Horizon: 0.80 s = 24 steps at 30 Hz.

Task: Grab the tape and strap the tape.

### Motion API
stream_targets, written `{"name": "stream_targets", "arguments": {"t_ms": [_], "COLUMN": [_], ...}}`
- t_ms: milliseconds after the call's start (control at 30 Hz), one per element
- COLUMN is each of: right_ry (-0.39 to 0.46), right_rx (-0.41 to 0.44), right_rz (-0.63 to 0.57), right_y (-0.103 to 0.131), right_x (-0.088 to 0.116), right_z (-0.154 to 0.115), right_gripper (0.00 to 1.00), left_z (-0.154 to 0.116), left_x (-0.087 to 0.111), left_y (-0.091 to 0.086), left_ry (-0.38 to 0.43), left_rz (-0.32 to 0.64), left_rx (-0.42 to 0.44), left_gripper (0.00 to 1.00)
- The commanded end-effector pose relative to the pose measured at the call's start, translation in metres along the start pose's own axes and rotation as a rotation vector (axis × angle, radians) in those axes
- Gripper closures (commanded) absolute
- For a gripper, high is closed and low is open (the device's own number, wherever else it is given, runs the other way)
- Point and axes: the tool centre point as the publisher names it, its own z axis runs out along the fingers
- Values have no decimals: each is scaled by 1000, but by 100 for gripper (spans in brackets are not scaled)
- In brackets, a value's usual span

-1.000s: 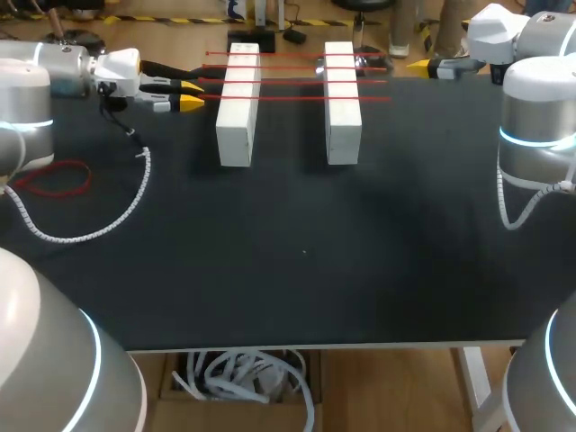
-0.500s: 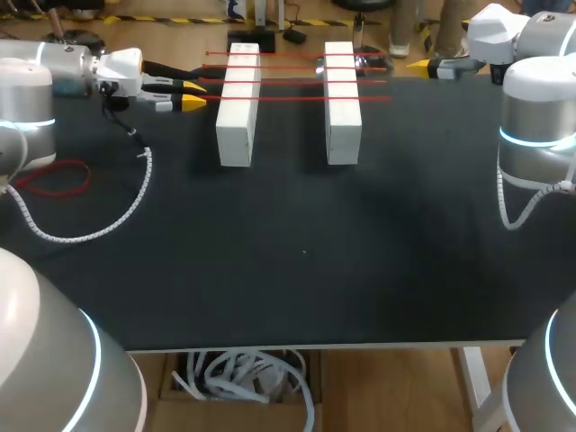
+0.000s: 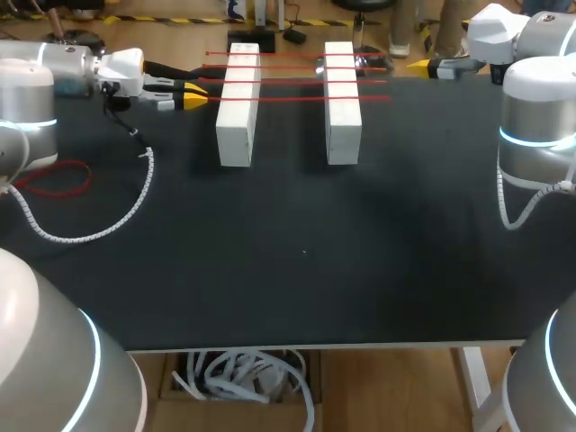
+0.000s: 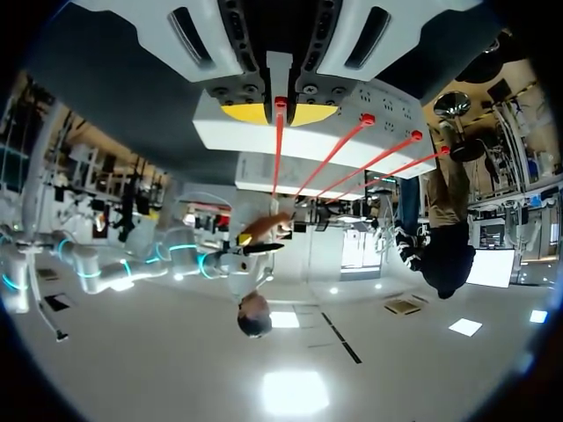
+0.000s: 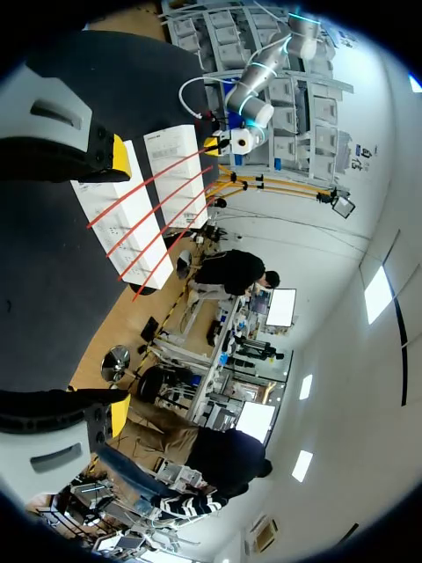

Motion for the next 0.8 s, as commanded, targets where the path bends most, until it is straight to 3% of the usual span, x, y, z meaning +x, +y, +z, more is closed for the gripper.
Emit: {"name": "stream_targets", "arguments": {"t_ms": [33, 133, 367, 800], "right_ry": [1, 1, 1, 1], "right_rx": [3, 3, 3, 3], "right_rz": [0, 0, 0, 0], "right_y": [0, 0, 0, 0], "right_x": [0, 0, 0, 0], "right_z": [0, 0, 0, 0], "right_gripper": [0, 0, 0, 0], "left_z": [0, -1, -3, -1], "left_x": [-2, -2, 1, 15], "left_y": [1, 1, -7, -53], "left_ry": [6, 7, 17, 51], "left_rz": [-1, -1, 12, 39], "left_rx": [3, 2, 20, 112], "left_gripper": [90, 100, 100, 100]}}
